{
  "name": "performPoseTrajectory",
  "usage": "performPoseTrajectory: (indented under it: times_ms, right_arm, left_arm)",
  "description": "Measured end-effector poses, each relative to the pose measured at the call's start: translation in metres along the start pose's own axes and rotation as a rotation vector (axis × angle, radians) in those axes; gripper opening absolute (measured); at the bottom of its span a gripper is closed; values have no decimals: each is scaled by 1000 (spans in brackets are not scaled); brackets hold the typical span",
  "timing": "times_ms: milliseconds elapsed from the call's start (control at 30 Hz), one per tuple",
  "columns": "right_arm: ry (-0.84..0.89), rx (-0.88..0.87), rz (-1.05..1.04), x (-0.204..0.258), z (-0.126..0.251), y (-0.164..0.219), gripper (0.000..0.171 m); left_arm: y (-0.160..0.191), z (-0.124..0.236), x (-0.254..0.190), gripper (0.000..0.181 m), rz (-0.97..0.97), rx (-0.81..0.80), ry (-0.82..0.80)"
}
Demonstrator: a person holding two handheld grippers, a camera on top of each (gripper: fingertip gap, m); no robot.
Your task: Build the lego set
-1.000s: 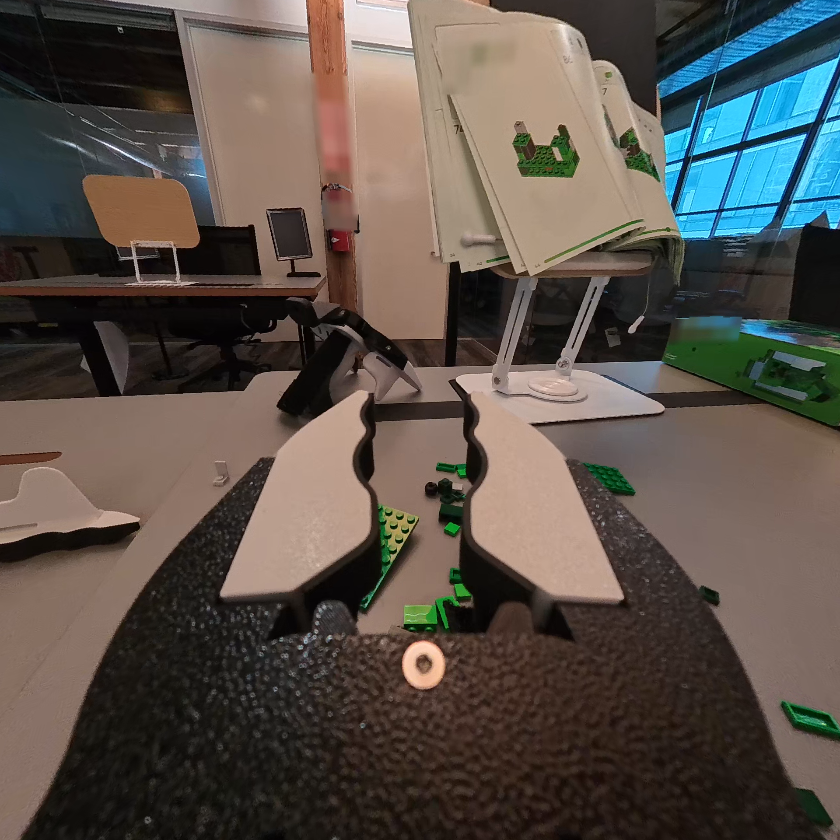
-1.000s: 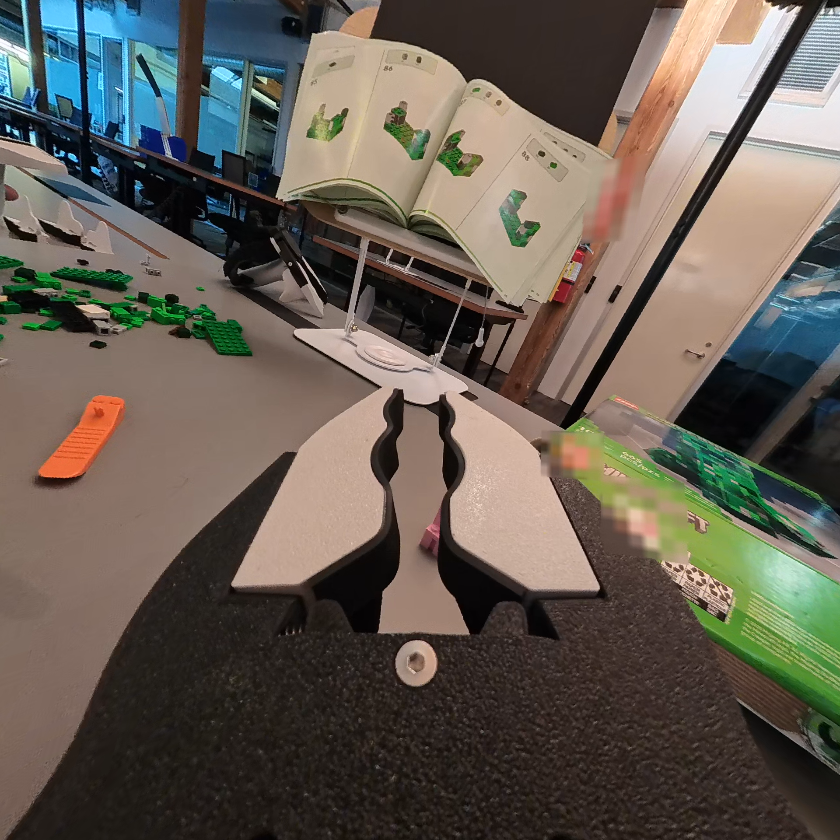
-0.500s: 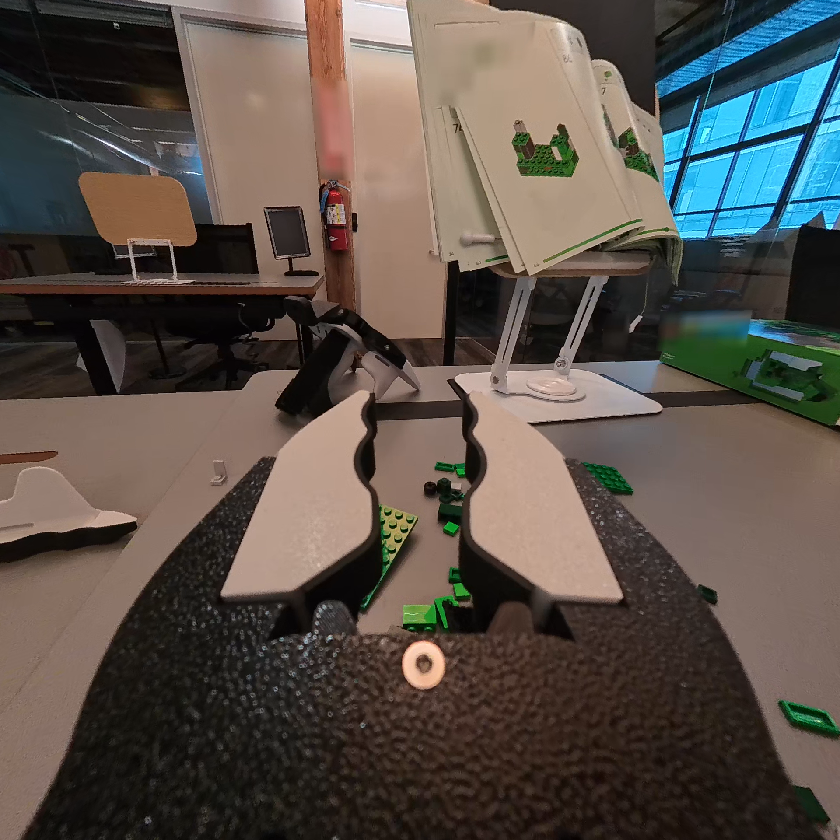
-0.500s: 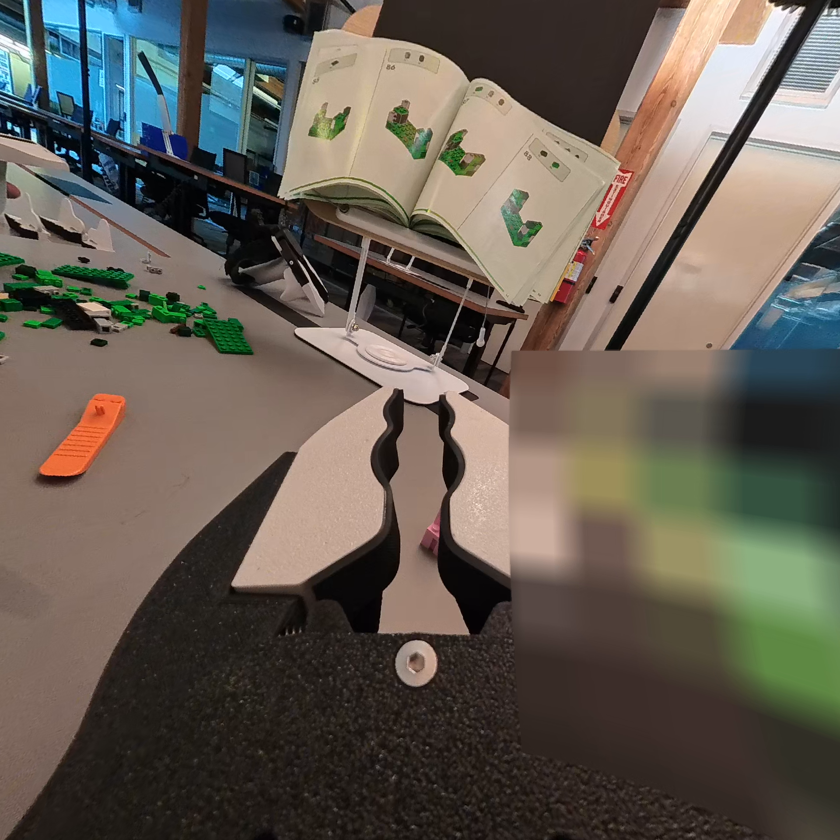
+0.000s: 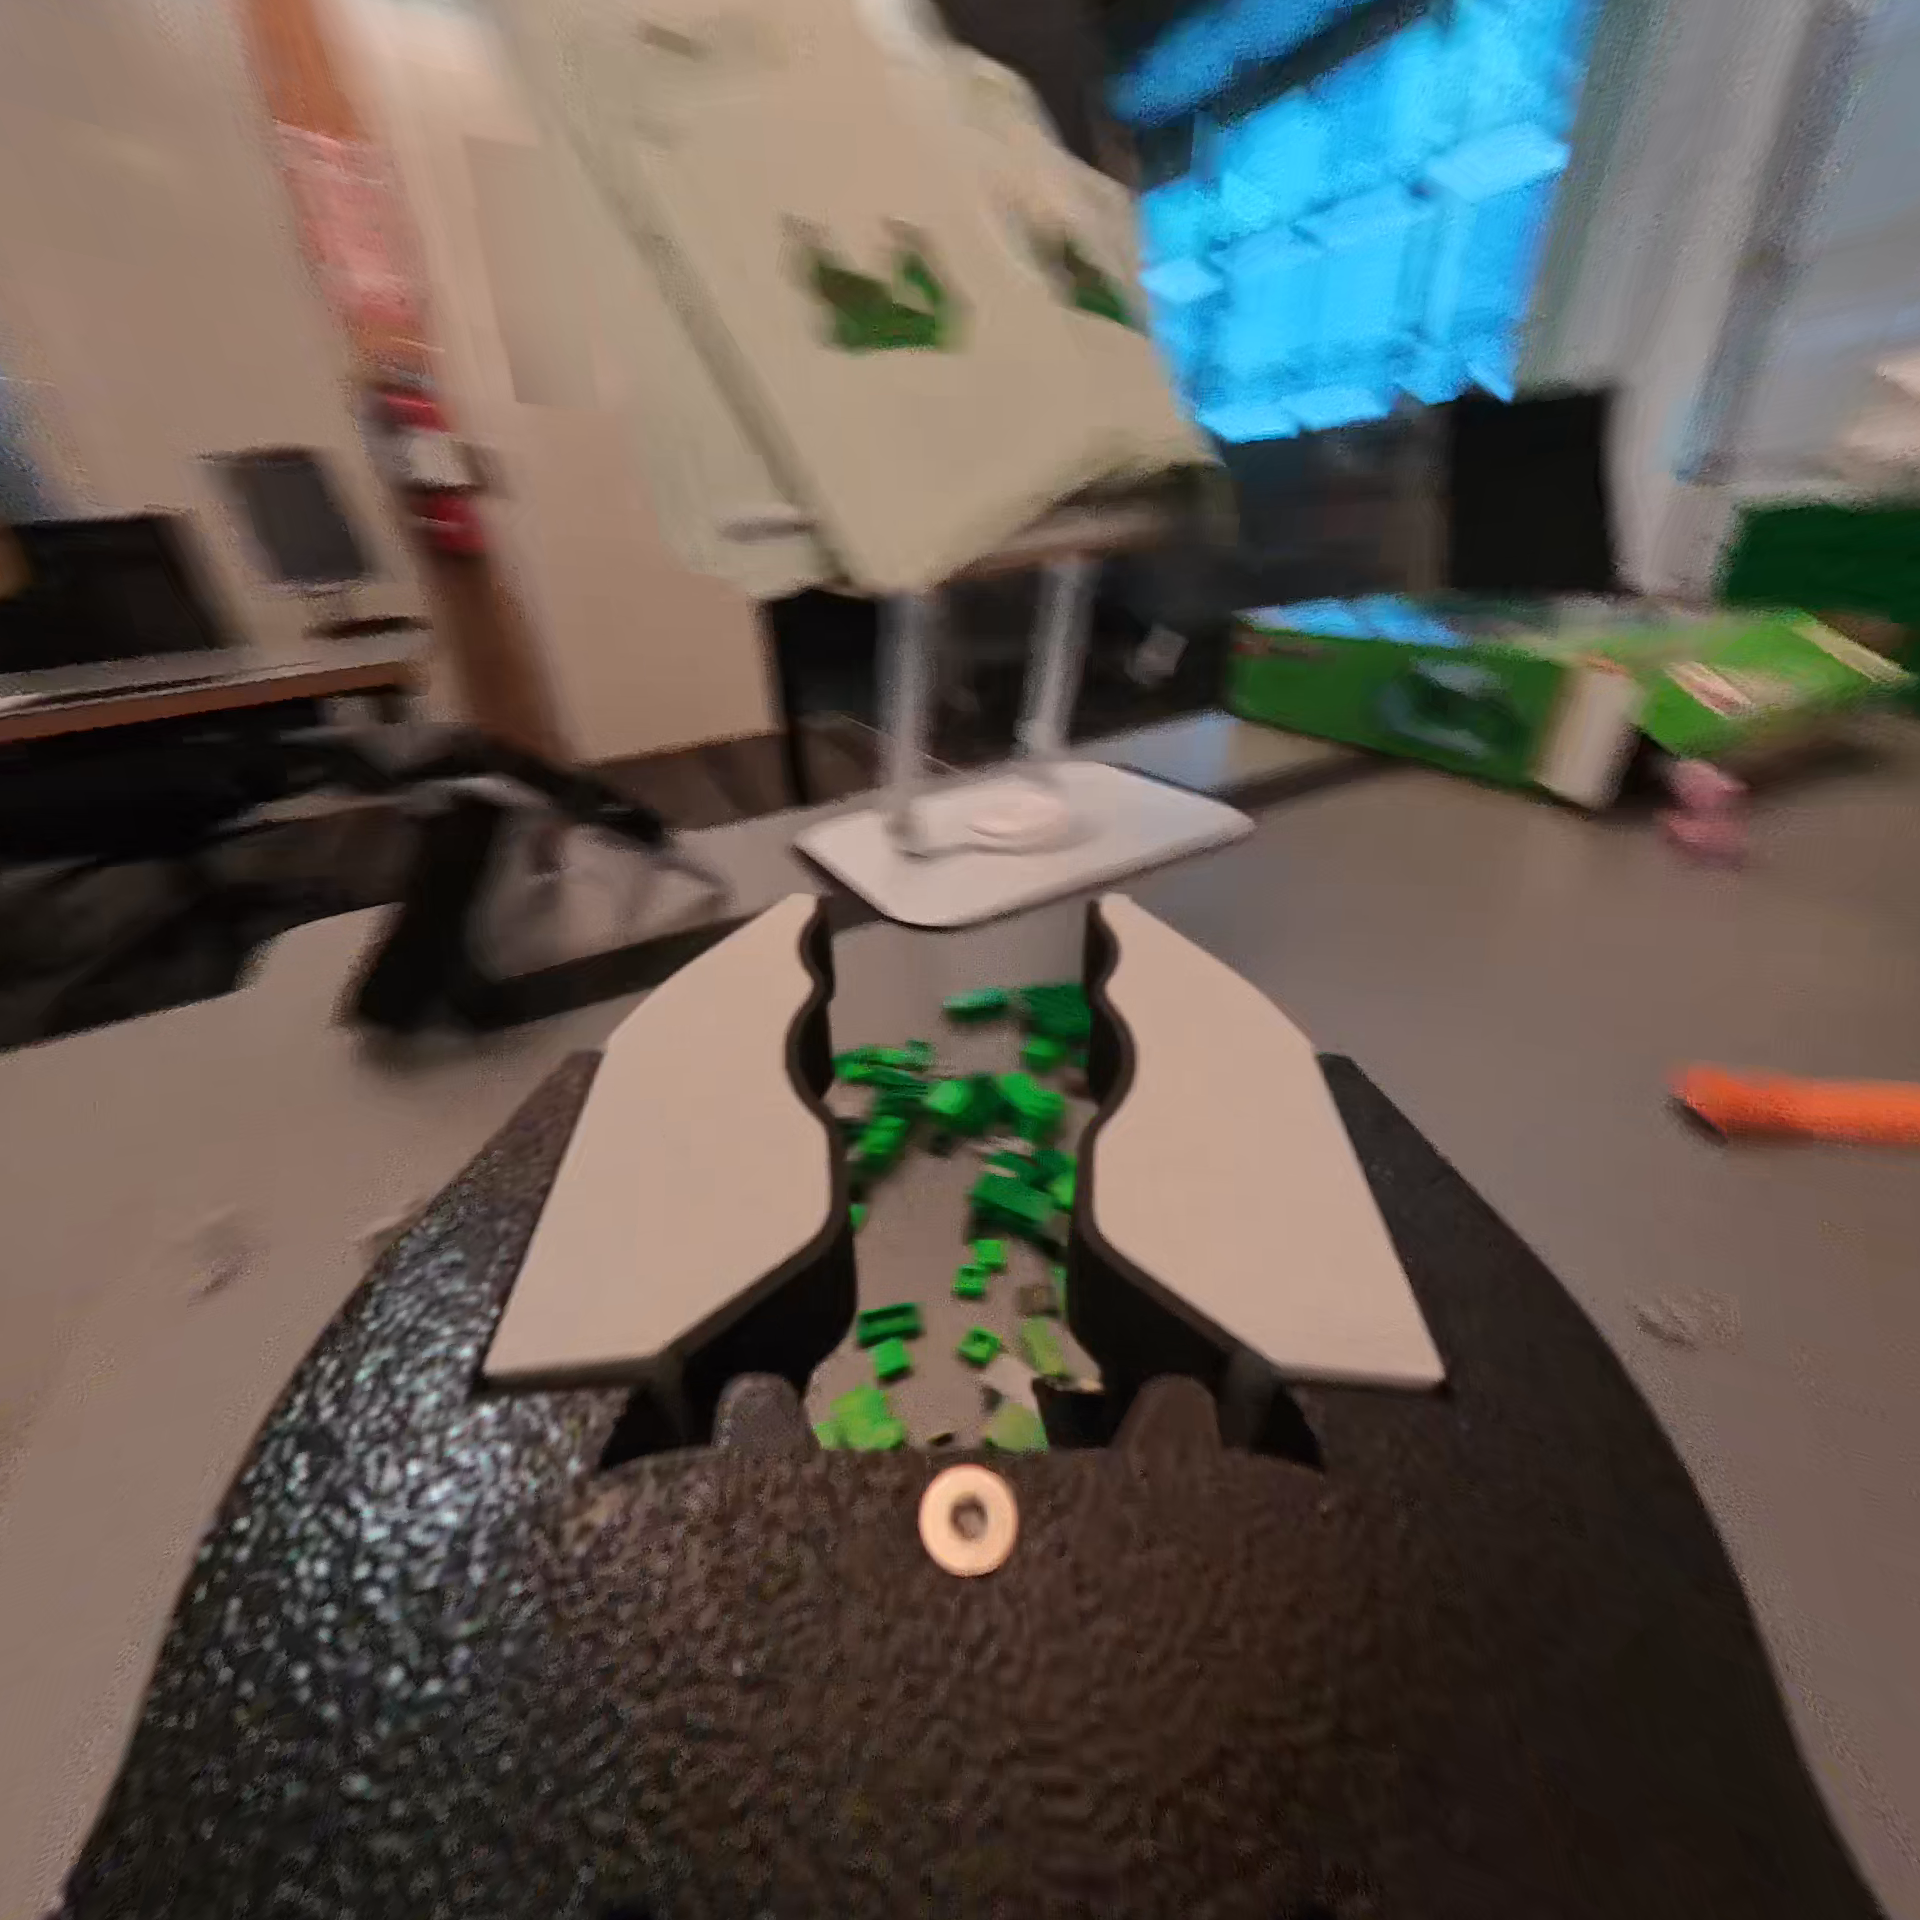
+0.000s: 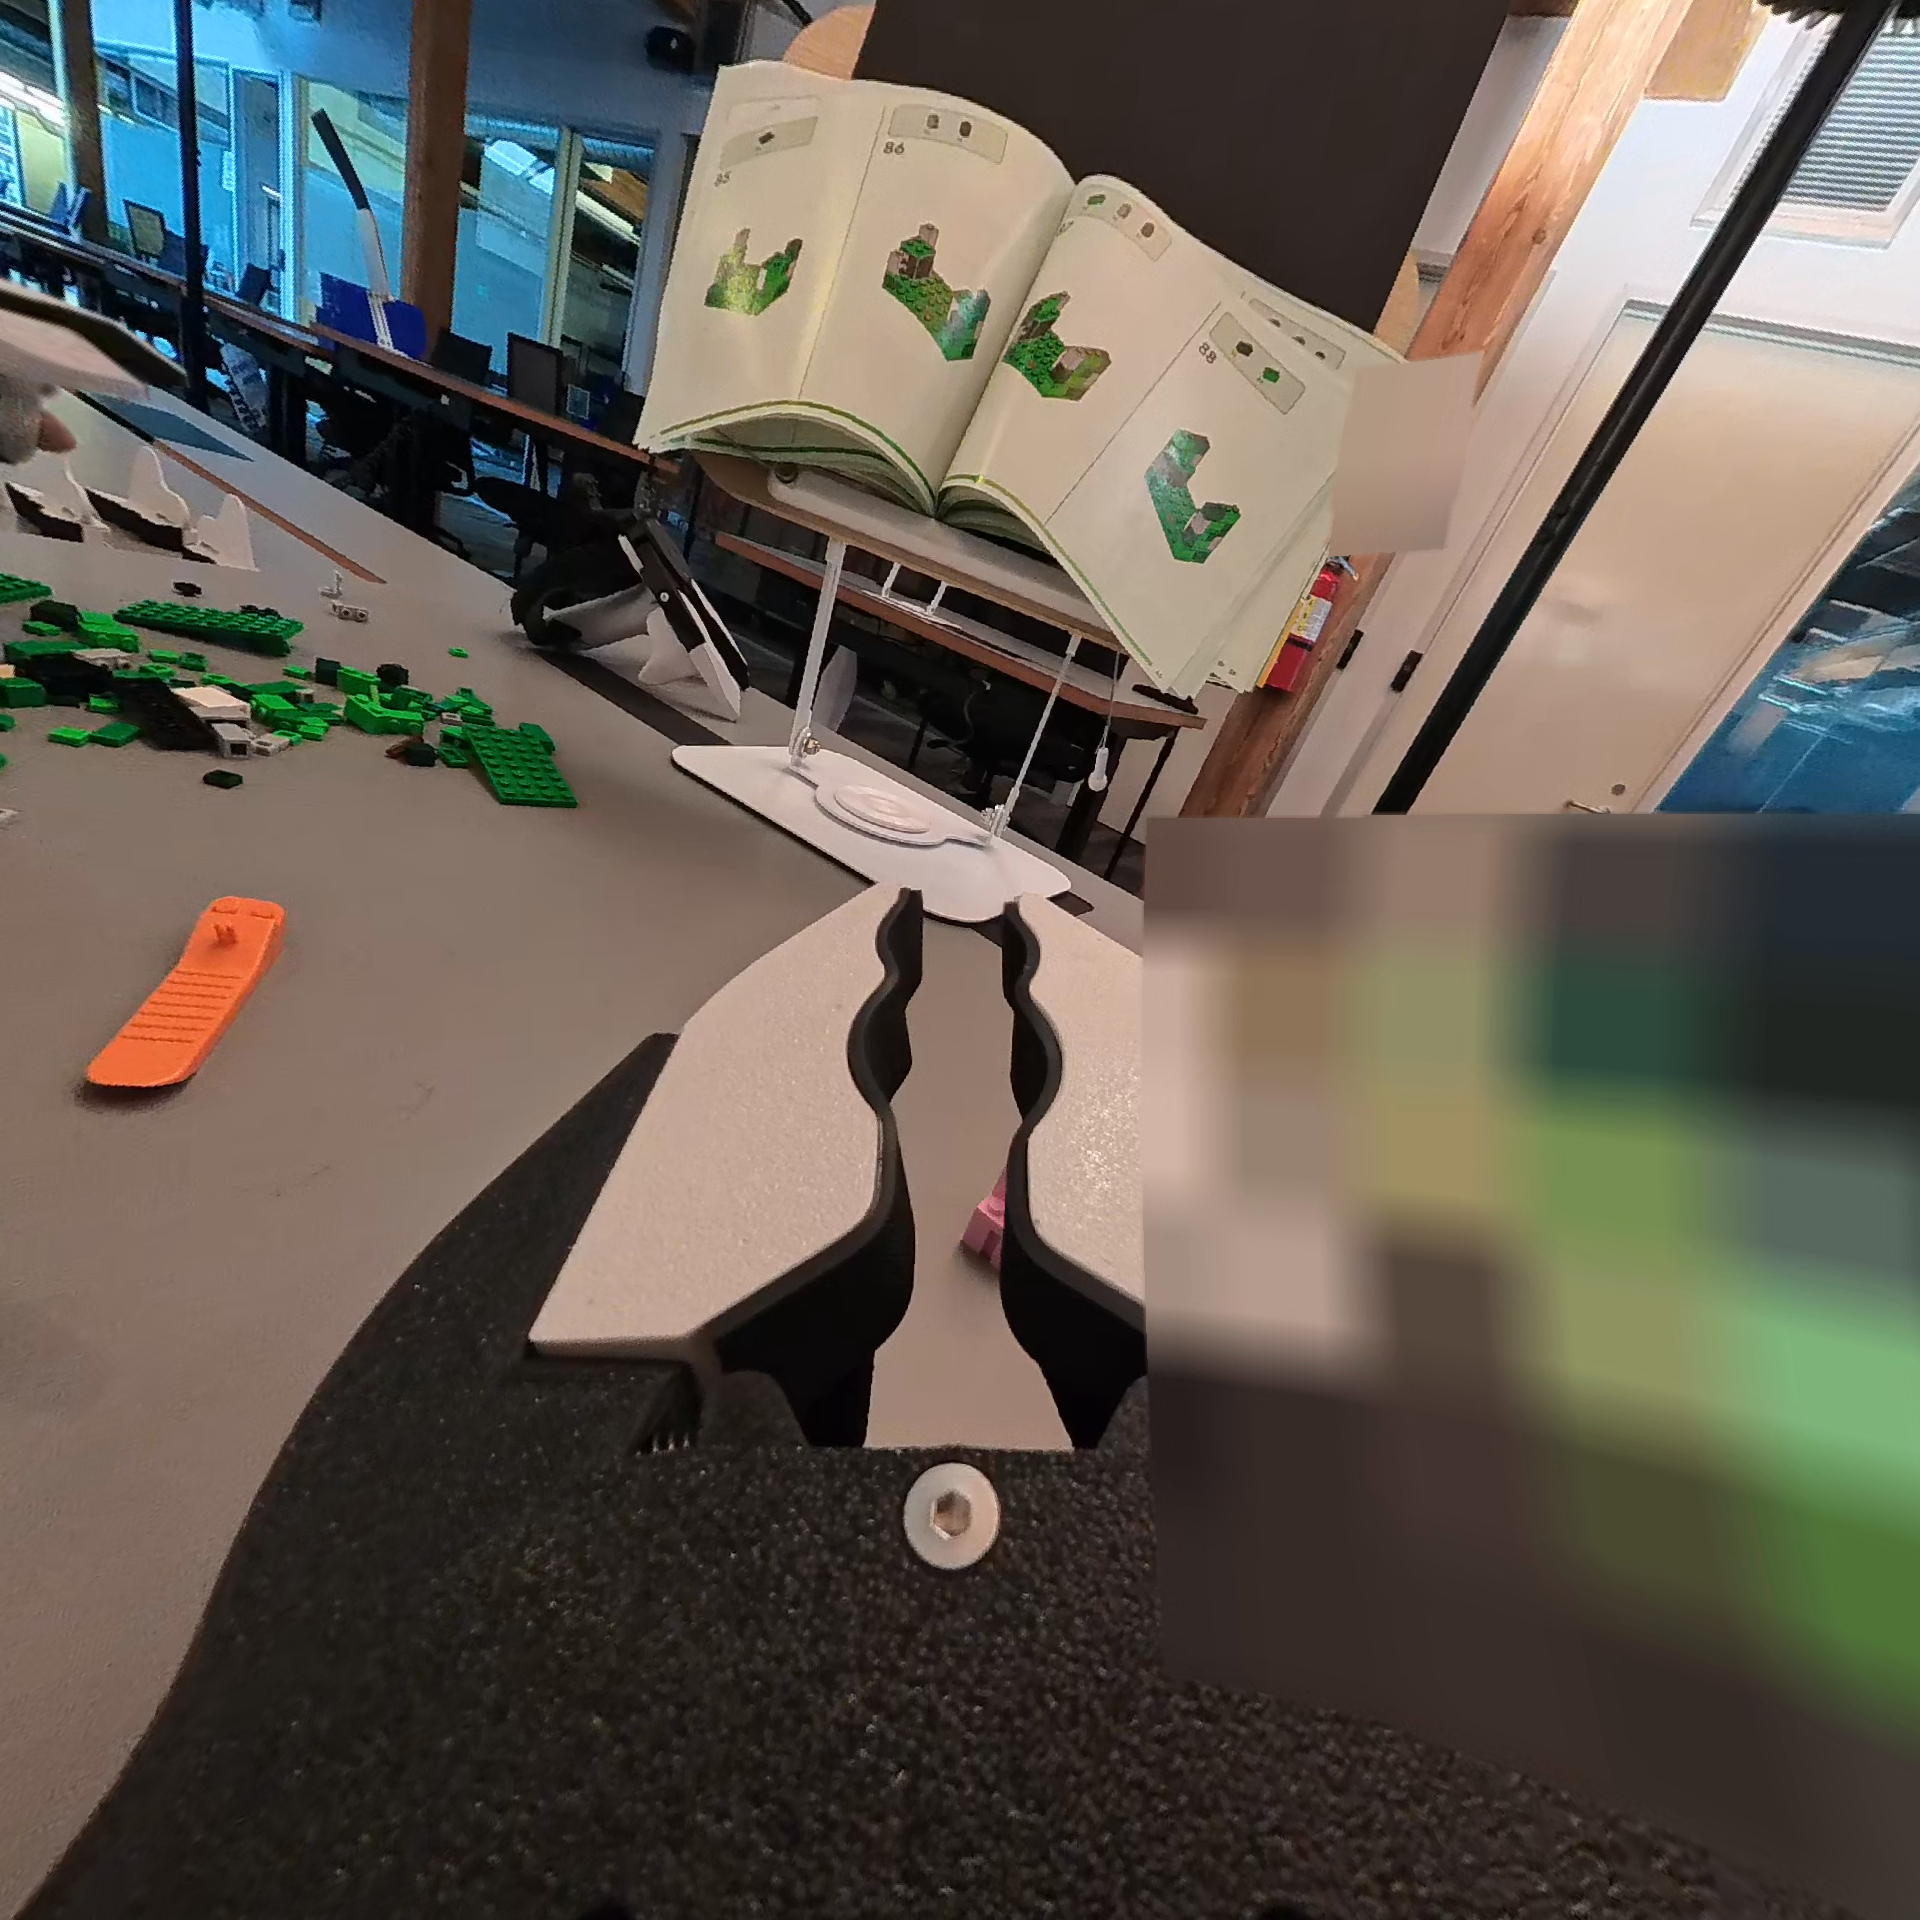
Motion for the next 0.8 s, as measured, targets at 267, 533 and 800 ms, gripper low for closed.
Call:
performPoseTrajectory:
  times_ms: [267,533,800]
  right_arm:
    - [7,-4,-17,-2,0,0,14]
    - [11,-6,-29,-3,1,0,14]
    - [15,-7,-36,-4,1,0,14]
  left_arm:
    - [30,-23,-52,23,-313,622,475]
    - [54,-42,-56,15,-409,796,555]
    - [75,-46,-74,26,-261,895,753]
Point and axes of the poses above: each gripper's, where its closed fingertips meet, z back along the fingers, y out of its underside, x = y × z across the jaws, the point moved 3 cm from there along z, back along the fingers, and after that the axes turned 2 degrees about z, right-handed, at the moved point
